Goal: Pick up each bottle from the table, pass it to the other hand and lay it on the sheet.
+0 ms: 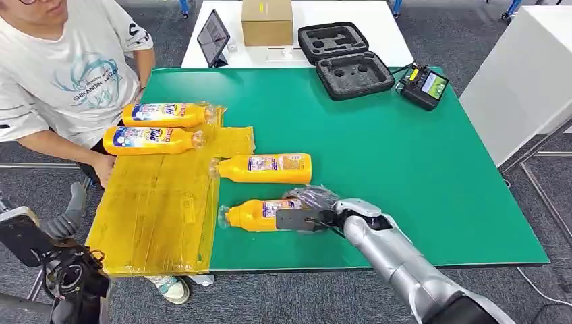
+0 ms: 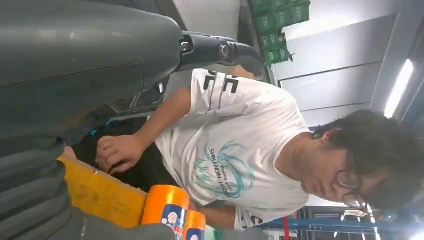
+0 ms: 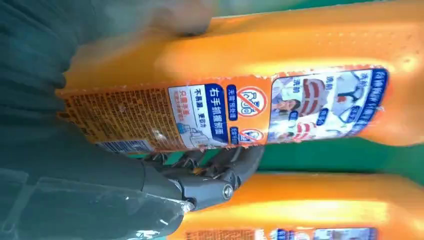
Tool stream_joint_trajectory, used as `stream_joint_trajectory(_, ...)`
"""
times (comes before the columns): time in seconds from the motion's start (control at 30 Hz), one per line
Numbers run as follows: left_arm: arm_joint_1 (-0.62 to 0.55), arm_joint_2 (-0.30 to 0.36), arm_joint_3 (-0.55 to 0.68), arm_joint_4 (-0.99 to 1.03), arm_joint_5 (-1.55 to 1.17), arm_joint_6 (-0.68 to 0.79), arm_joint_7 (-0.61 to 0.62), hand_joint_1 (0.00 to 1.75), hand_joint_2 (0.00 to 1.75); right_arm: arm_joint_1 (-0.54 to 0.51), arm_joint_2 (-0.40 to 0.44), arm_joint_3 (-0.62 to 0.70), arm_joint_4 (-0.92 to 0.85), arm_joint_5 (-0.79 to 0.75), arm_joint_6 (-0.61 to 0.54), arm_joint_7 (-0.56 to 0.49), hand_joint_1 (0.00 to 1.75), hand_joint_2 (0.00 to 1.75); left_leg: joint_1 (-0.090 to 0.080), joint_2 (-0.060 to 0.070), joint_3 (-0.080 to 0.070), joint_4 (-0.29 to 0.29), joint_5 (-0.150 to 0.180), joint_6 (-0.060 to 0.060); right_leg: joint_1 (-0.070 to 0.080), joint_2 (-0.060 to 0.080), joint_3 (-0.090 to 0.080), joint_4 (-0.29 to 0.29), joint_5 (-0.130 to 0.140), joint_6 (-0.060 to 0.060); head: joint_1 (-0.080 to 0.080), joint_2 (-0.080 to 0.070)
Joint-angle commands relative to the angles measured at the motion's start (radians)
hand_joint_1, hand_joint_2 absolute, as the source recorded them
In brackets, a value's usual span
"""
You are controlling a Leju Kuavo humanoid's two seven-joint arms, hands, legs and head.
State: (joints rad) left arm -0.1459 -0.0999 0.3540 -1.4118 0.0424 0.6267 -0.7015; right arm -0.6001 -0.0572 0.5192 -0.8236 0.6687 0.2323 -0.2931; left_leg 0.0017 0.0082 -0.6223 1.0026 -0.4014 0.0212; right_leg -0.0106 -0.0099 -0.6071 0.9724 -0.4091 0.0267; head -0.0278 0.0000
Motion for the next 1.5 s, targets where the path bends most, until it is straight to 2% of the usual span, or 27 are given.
stream_joint_trajectory(0.03,-0.025,-0.013,0.022,0.039,0.004,-0.014,0.003,0.0,1.75,0.06,-0.003,0.037,0.003,-0.042,0.024,-0.025,1.75,1.75,0.002,-0.001,0.004,-0.002,-0.001,-0.001,0.002,0.0,0.005,-0.002,-0.001,-0.001,0.0,0.0)
stream_joint_trajectory(0.07,-0.026,-0.014,0.021,0.043,0.006,-0.018,0.003,0.0,1.75,0.063,0.0,0.027,-0.004,-0.059,0.026,-0.036,1.75,1.75,0.002,-0.002,0.006,-0.002,-0.002,-0.002,0.002,0.0,0.007,-0.003,-0.002,-0.001,0.0,0.0)
stream_joint_trajectory(0.17,-0.02,-0.022,0.016,0.049,0.018,-0.044,0.003,0.0,1.75,0.11,0.029,-0.047,-0.09,-0.185,0.009,-0.192,1.75,1.75,0.001,-0.002,0.005,-0.002,-0.001,-0.001,0.001,-0.001,0.005,-0.002,-0.001,-0.001,0.0,0.0)
stream_joint_trajectory(0.23,-0.02,-0.022,0.016,0.049,0.018,-0.044,0.003,0.0,1.75,0.11,0.029,-0.047,-0.09,-0.185,0.009,-0.192,1.75,1.75,0.002,-0.002,0.005,-0.001,-0.001,-0.001,0.002,-0.001,0.005,-0.002,-0.001,-0.001,0.0,0.0)
stream_joint_trajectory(0.27,-0.016,-0.028,0.014,0.048,0.023,-0.056,0.003,0.0,1.75,0.13,0.036,-0.059,-0.135,-0.214,0.016,-0.227,1.75,1.75,0.002,-0.003,0.006,-0.002,-0.002,-0.002,0.002,-0.001,0.006,-0.002,-0.002,-0.002,0.0,0.0)
stream_joint_trajectory(0.33,-0.015,-0.037,0.012,0.059,0.037,-0.088,0.003,0.0,1.75,0.182,0.069,-0.142,-0.228,-0.357,0.045,-0.37,1.75,1.75,0.001,-0.001,0.004,-0.001,-0.002,-0.001,0.001,0.001,0.003,0.0,-0.002,-0.001,-0.001,0.0)
stream_joint_trajectory(0.37,-0.013,-0.042,0.014,0.061,0.044,-0.096,0.003,0.0,1.75,0.203,0.091,-0.176,-0.269,-0.403,0.042,-0.396,1.75,1.75,0.001,-0.001,0.002,-0.001,-0.001,-0.001,0.001,0.0,0.002,0.0,-0.001,-0.001,0.0,0.0)
stream_joint_trajectory(0.43,-0.008,-0.047,0.024,0.054,0.05,-0.103,0.003,0.0,1.75,0.227,0.135,-0.233,-0.329,-0.505,0.069,-0.396,1.75,1.75,0.001,-0.004,0.004,0.0,-0.003,-0.001,0.001,-0.002,0.004,0.0,-0.003,-0.001,0.0,0.0)
stream_joint_trajectory(0.53,0.013,-0.058,0.058,0.032,0.075,-0.127,0.003,0.0,1.75,0.245,0.203,-0.315,-0.38,-0.632,0.039,-0.367,1.75,1.75,0.001,0.001,0.0,-0.001,-0.002,-0.001,0.001,0.002,-0.001,0.0,-0.001,-0.001,0.0,0.0)
stream_joint_trajectory(0.6,0.019,-0.067,0.085,0.038,0.115,-0.164,0.003,0.0,1.75,0.254,0.217,-0.34,-0.392,-0.676,0.014,-0.37,1.75,1.75,0.001,0.001,0.002,0.0,-0.003,-0.001,0.001,0.002,0.002,0.001,-0.003,-0.001,0.0,0.0)
stream_joint_trajectory(0.63,0.023,-0.067,0.099,0.016,0.079,-0.131,0.003,0.0,1.75,0.263,0.226,-0.358,-0.401,-0.718,0.015,-0.376,1.75,1.75,0.0,0.0,0.0,-0.001,-0.002,-0.001,0.0,0.001,-0.001,0.0,-0.001,-0.001,0.0,0.0)
stream_joint_trajectory(0.73,0.01,-0.062,0.14,0.086,0.18,-0.214,0.003,0.0,1.75,0.278,0.228,-0.377,-0.418,-0.754,-0.029,-0.38,1.75,1.75,0.001,0.0,0.002,0.0,-0.003,-0.001,0.001,0.001,0.002,0.0,-0.003,-0.001,0.0,0.0)
stream_joint_trajectory(0.8,0.003,-0.045,0.126,0.14,0.243,-0.263,0.003,0.0,1.75,0.281,0.231,-0.391,-0.407,-0.768,-0.044,-0.382,1.75,1.75,0.001,-0.001,0.0,-0.001,-0.001,-0.001,0.0,0.0,0.0,-0.001,-0.001,-0.001,0.0,0.0)
stream_joint_trajectory(1.37,0.002,-0.045,0.125,0.141,0.244,-0.264,0.003,0.0,1.75,0.282,0.229,-0.392,-0.406,-0.768,-0.044,-0.382,1.75,1.75,0.001,-0.001,0.001,0.0,-0.002,-0.001,0.001,0.0,0.001,0.0,-0.002,-0.001,0.0,0.0)
stream_joint_trajectory(1.5,0.007,-0.007,0.02,0.188,0.33,-0.411,0.066,0.0,1.75,0.281,0.237,-0.412,-0.377,-0.767,-0.106,-0.392,1.75,1.75,0.001,-0.002,0.0,-0.001,-0.001,-0.001,0.001,-0.001,0.0,-0.001,-0.002,-0.001,0.0,0.0)
